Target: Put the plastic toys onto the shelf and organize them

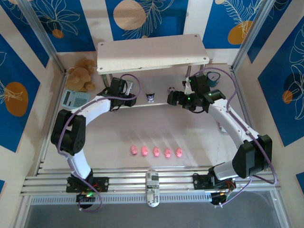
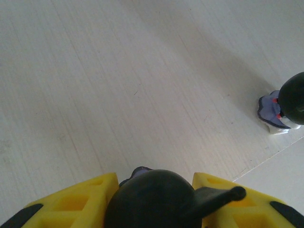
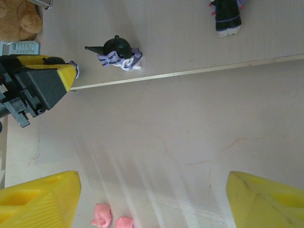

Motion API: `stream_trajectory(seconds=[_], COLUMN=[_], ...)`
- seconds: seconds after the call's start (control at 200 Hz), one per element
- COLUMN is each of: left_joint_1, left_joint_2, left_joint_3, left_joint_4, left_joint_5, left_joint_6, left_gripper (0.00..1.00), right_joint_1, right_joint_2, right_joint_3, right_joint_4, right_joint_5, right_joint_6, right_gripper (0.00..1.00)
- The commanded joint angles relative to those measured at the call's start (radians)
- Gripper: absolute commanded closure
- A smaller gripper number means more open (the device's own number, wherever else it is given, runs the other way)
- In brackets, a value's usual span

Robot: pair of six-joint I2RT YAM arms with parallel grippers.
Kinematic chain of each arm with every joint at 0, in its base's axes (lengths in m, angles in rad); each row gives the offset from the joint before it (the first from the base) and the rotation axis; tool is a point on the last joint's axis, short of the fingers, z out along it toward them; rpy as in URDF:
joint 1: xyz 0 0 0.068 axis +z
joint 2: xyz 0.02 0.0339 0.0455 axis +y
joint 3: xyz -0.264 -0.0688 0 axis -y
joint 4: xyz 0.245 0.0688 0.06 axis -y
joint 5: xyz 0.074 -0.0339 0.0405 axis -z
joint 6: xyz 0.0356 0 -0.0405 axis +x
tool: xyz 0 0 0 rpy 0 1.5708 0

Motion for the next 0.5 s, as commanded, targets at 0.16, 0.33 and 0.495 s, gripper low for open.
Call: stream_trajectory(seconds=[0.16,0.33,0.495], left_joint_1=[0.024,0.024,0.024], left_joint_2=[0.045,0.056,0.054], left_joint_3=[0.039,0.045,0.04], left_joint_4=[0.024,0.022,0.023], left_joint_5=[0.006,0.004,-0.007], left_joint_6=[0.008,0.004,0.005], left_gripper=[0.78,0.68,0.59], right_joint_1=[0.006,0.006,0.006], right_joint_2=[0.02,0.02,0.02], right_joint_3=[0.022,0.021,0.023], right_joint_4=[0.001,-0.002,-0.002], right_joint_5=[-0.004,0.001,0.001], right_joint_6=[-0.001,-0.001,0.001], right_gripper=[0.19,0.19,0.19])
